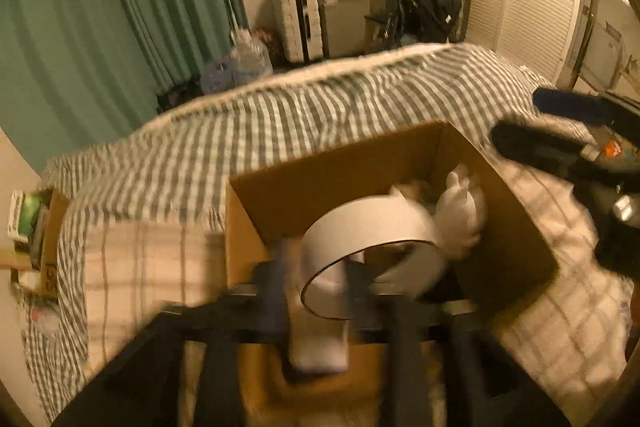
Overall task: Organize objects
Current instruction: 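Carry the tape roll with the left tool while the right tool carries the figurine, releasing both into the box, then grasp the white plastic tube with the left tool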
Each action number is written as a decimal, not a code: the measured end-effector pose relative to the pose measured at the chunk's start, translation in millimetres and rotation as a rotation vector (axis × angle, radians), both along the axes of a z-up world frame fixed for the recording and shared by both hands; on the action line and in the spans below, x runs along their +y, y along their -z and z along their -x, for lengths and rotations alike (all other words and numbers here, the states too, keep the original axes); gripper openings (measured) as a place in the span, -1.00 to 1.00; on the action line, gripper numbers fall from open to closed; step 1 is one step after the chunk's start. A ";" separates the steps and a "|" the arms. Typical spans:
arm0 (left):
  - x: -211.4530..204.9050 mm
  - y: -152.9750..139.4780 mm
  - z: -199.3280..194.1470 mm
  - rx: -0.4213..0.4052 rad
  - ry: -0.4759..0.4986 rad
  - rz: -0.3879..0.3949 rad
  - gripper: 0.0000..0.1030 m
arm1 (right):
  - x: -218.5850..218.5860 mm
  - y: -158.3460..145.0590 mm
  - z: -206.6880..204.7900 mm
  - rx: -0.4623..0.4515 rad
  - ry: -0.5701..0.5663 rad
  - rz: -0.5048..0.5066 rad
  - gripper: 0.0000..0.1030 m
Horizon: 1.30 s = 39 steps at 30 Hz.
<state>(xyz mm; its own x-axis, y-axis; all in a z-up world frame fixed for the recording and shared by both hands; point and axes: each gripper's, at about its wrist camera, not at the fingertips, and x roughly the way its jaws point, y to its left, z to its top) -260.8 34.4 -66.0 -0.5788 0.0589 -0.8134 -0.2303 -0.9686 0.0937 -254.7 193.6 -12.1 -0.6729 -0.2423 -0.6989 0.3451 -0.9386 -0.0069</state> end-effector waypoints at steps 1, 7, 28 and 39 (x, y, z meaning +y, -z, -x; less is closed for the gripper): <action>-0.9 -2.1 -6.4 0.000 -0.017 -0.001 0.77 | 1.5 -4.3 -4.1 -0.008 0.003 0.008 0.35; -16.7 -25.8 -59.6 0.054 -0.077 -0.035 0.78 | 22.7 -33.2 -53.3 0.003 0.042 -0.014 0.36; 16.9 61.6 -170.3 0.007 -0.123 -0.121 0.23 | 49.5 58.4 -168.1 -0.061 0.173 -0.072 0.40; 34.1 107.3 -169.3 -0.153 -0.052 -0.135 -0.70 | 53.7 94.2 -162.3 -0.146 0.172 -0.029 0.40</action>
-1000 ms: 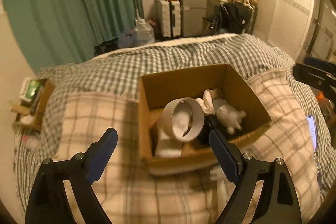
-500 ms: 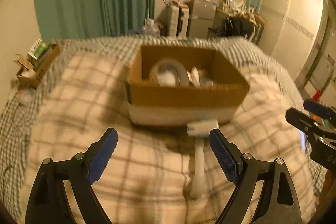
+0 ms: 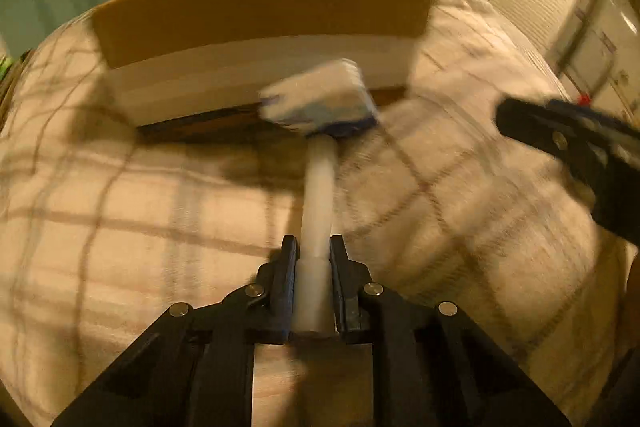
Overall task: Organize objects
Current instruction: 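Grasp the white plastic tube with the left tool, then grasp the blue tissue pack with the right tool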
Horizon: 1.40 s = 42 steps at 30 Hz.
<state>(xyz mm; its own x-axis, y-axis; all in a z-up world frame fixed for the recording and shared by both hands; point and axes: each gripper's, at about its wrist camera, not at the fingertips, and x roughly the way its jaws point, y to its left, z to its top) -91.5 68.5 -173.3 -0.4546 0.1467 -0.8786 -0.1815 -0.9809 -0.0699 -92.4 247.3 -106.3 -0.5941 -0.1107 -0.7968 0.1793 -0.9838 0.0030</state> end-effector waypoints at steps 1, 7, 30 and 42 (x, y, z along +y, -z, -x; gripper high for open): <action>-6.3 -4.2 -1.0 0.011 -0.025 -0.021 -0.71 | -0.2 -0.2 -0.3 0.003 0.001 -0.002 0.40; -47.6 -52.9 -17.4 0.115 -0.116 -0.164 -0.72 | -9.1 -6.9 -7.0 0.036 -0.026 -0.049 0.69; -127.9 -46.6 20.9 0.186 -0.210 -0.078 -0.72 | -140.2 42.5 43.2 -0.133 -0.347 -0.146 0.70; -124.6 -35.3 9.9 0.151 -0.141 -0.131 -0.72 | -137.2 68.0 52.5 -0.263 -0.313 -0.028 0.04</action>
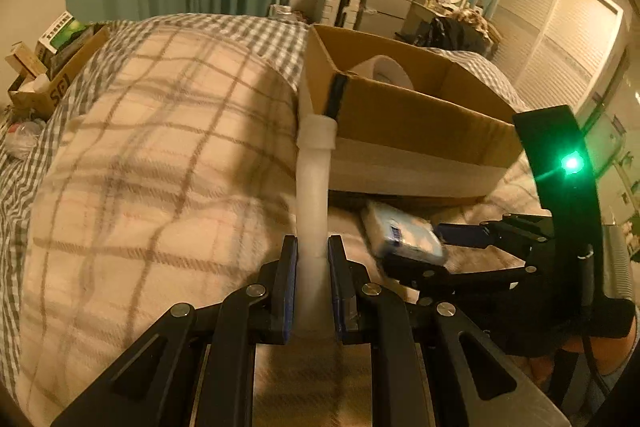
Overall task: Organize objects
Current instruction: 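Grasp the blue tissue pack with the right tool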
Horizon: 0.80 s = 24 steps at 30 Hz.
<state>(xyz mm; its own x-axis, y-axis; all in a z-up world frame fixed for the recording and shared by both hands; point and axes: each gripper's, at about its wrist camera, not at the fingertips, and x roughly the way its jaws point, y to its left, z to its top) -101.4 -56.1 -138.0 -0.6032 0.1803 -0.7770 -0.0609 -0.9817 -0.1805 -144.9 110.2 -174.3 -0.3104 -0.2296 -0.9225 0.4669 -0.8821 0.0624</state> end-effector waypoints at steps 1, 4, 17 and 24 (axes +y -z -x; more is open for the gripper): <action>2.2 -2.0 -1.9 0.003 0.007 -0.006 -0.72 | 1.3 -2.1 -3.5 0.006 0.002 0.000 -0.10; 6.6 -7.6 -10.7 0.018 0.023 -0.021 -0.72 | 7.3 -14.9 -17.5 0.053 0.015 -0.001 -0.55; 7.2 -20.9 -29.4 0.033 -0.020 -0.026 -0.72 | 8.1 -24.2 -20.3 0.111 0.014 0.000 0.17; -7.7 -20.5 -3.9 0.022 -0.072 -0.009 -0.72 | -6.9 -10.1 10.4 0.056 0.004 0.025 0.48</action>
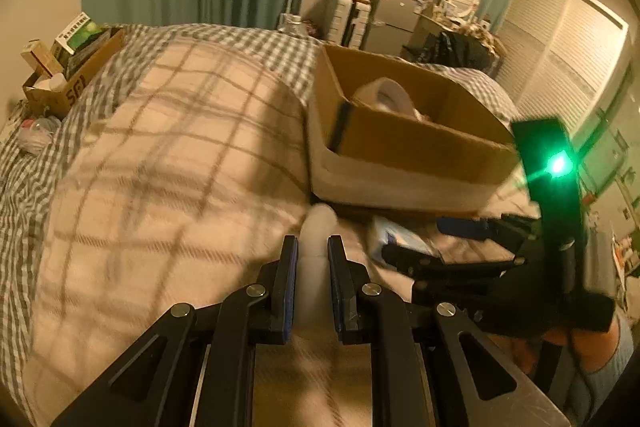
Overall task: Organize objects
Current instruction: 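Grasp the blue tissue pack with the right tool, then lower the tube with the left tool while the right tool lowers the tissue pack into the box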
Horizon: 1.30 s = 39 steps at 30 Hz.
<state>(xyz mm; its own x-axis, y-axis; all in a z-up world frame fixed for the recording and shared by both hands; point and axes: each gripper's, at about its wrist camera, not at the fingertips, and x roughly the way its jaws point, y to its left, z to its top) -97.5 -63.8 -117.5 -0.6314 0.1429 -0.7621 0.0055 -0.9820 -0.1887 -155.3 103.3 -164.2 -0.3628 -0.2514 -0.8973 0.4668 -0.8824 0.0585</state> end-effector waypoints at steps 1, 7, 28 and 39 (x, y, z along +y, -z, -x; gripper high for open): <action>-2.4 0.0 2.7 -0.001 -0.008 0.001 -0.72 | -3.2 4.3 3.0 -0.015 -0.007 0.001 0.53; -0.9 8.4 5.1 -0.030 -0.006 0.014 -0.72 | -7.1 30.3 17.9 -0.120 0.003 0.022 0.51; 64.6 -128.6 3.4 0.232 0.137 0.193 -0.72 | 37.6 -183.3 -34.8 0.301 0.008 0.038 0.16; 83.2 -160.7 93.8 0.261 0.158 0.177 -0.72 | 56.2 -256.9 58.4 0.372 0.113 0.111 0.16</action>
